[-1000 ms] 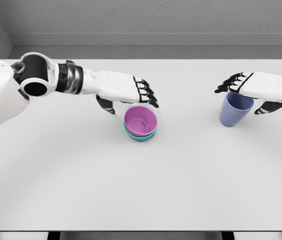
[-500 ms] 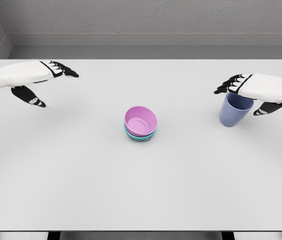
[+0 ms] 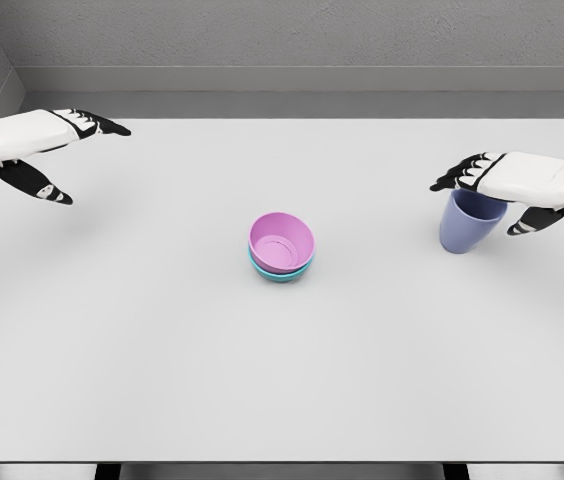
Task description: Stacking bowl and cup with both arms
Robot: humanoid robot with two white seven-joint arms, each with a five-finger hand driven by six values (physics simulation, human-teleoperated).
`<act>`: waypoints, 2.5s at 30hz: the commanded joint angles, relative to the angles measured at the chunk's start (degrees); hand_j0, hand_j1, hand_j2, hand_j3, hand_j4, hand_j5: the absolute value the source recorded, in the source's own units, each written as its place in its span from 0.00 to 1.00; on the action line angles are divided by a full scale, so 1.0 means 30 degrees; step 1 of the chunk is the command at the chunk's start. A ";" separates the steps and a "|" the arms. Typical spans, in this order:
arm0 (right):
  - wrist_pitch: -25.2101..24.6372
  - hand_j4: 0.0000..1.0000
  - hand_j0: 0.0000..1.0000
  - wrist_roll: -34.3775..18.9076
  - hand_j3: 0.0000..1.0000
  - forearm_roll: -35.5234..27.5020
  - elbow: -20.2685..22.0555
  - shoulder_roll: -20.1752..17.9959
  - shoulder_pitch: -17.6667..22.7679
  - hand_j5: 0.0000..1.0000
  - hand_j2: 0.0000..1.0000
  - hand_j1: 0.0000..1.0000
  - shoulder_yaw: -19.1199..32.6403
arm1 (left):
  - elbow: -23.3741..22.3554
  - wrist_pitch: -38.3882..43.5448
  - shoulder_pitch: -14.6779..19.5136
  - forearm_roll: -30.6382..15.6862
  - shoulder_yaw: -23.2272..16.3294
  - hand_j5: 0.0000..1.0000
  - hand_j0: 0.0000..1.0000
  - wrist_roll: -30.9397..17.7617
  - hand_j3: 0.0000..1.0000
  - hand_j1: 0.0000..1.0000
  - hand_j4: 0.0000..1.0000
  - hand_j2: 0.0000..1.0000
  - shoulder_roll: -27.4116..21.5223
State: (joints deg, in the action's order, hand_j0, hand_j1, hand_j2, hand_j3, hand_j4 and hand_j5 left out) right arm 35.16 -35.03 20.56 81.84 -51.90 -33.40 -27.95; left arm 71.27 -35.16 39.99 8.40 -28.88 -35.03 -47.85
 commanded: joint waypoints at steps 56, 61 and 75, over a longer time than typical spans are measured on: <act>-0.0052 1.00 1.00 0.0008 1.00 0.0382 -0.2525 0.1069 -0.0820 1.00 1.00 1.00 -0.1026 | 0.0355 0.0054 -0.0264 -0.0075 -0.0160 1.00 1.00 0.0009 1.00 1.00 1.00 1.00 0.0336; -0.0052 0.99 0.99 0.0008 0.99 0.0412 -0.2525 0.1069 -0.0820 0.99 0.99 0.99 -0.0997 | 0.0355 0.0054 -0.0264 -0.0075 -0.0160 1.00 1.00 0.0009 1.00 1.00 1.00 1.00 0.0366; -0.0052 0.88 0.88 0.0008 0.88 0.0383 -0.2524 0.1304 -0.1084 0.88 0.88 0.88 -0.0997 | 0.0325 0.0054 -0.0293 -0.0075 -0.0160 1.00 1.00 0.0009 1.00 1.00 1.00 1.00 0.0336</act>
State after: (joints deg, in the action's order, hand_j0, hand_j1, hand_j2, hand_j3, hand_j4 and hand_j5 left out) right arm 35.15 -35.02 22.09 74.28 -48.25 -36.65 -30.93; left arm 72.26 -35.16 39.20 8.56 -29.39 -35.03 -46.76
